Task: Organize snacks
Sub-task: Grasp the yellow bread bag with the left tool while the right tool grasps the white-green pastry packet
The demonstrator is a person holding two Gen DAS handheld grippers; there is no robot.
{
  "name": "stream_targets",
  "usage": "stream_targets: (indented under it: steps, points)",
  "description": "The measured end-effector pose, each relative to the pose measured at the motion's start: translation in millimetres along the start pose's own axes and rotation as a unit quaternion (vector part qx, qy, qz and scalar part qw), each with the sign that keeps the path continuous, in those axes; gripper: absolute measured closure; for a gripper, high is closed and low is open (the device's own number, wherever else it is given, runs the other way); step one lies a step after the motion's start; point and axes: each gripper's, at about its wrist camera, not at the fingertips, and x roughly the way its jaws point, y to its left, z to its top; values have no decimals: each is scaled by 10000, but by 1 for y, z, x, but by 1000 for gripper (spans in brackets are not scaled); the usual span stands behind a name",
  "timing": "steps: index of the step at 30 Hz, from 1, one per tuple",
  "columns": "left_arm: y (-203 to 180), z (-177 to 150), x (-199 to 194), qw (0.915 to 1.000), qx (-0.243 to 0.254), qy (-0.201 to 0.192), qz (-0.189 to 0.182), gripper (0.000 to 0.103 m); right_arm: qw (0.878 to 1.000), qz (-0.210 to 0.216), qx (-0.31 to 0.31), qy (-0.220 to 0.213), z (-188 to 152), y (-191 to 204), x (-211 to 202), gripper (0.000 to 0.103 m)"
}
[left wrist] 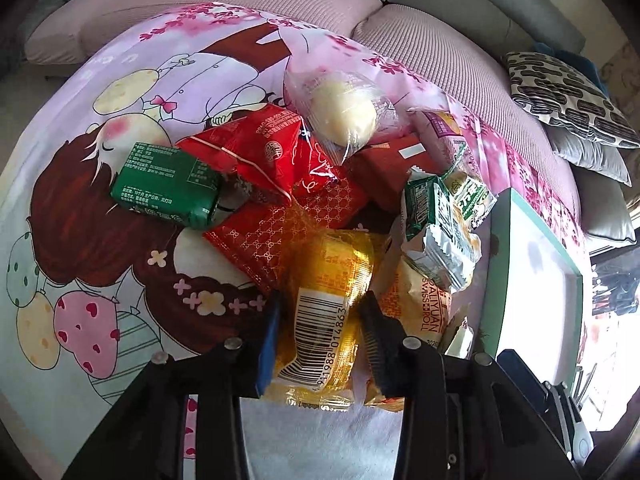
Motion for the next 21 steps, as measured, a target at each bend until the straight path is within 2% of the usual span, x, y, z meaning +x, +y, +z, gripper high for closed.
stream_targets:
  steps: [8, 12, 16, 21]
  points:
    - [-1, 8, 4, 9999, -83, 34, -60, 63, 9983, -397, -306, 282, -6, -12, 1, 32]
    - [-2, 7, 4, 10000, -67, 41, -44, 63, 9971, -426, -477, 408, -11, -11, 2, 32]
    - [-3, 7, 4, 10000, -77, 47, -38, 63, 9920, -804, -776, 584, -17, -6, 5, 32]
    - [-6, 7, 6, 10000, -31, 51, -3, 63, 9920, -909, -678, 560, -11, -11, 12, 32]
